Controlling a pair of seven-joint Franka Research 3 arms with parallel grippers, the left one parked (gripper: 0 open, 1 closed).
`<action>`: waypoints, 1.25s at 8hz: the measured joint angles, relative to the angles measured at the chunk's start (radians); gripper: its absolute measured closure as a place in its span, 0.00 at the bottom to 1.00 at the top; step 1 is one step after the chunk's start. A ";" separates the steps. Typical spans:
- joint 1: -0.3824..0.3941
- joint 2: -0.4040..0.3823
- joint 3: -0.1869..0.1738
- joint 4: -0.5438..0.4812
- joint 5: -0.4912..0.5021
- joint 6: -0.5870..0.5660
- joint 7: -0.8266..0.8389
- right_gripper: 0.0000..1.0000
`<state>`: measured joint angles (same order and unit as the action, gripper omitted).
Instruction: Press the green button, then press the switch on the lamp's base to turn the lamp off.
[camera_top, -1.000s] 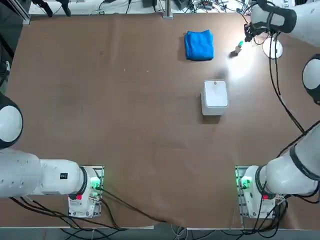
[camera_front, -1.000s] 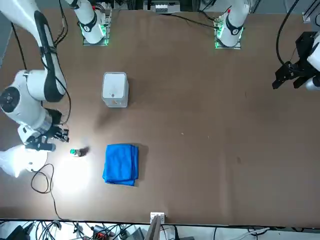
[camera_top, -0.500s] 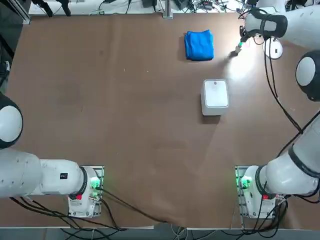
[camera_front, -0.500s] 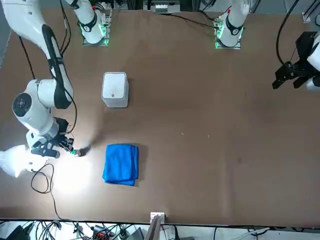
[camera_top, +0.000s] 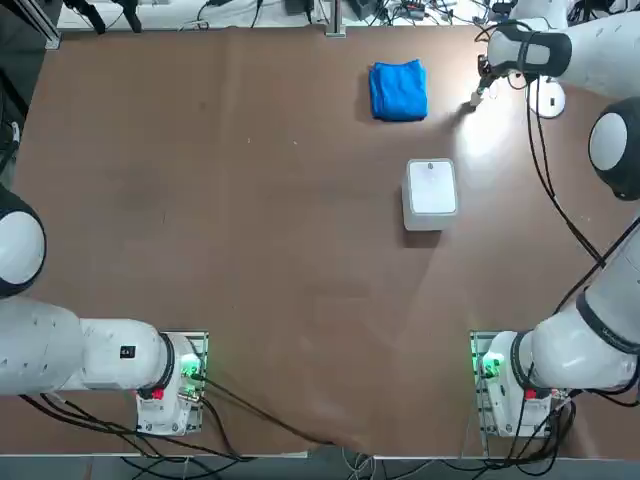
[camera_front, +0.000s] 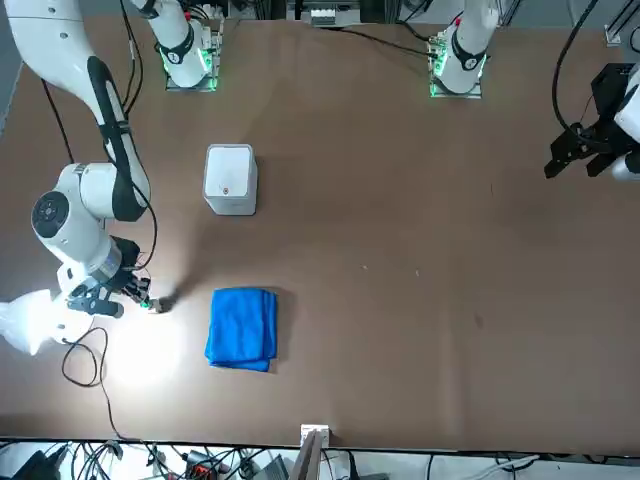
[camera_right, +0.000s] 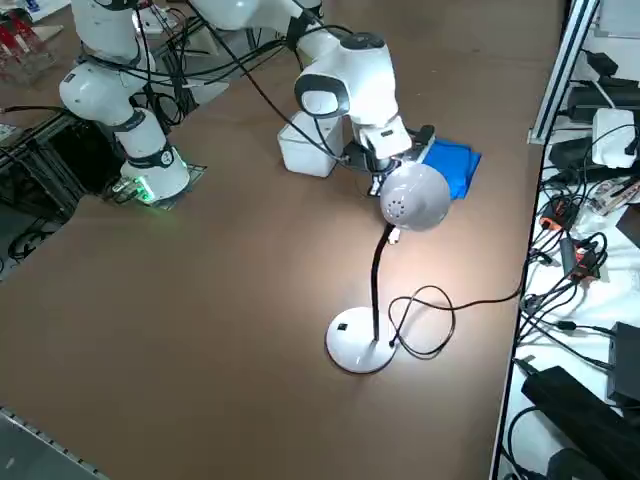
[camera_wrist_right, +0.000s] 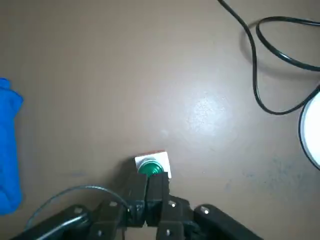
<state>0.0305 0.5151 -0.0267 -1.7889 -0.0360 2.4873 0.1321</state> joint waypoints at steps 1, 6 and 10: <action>0.000 0.000 0.000 0.000 0.000 0.001 0.000 0.99; 0.004 0.014 0.001 0.001 0.000 0.014 0.001 0.99; 0.004 0.018 0.001 0.000 0.000 0.014 0.001 0.99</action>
<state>0.0349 0.5336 -0.0254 -1.7886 -0.0360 2.5017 0.1333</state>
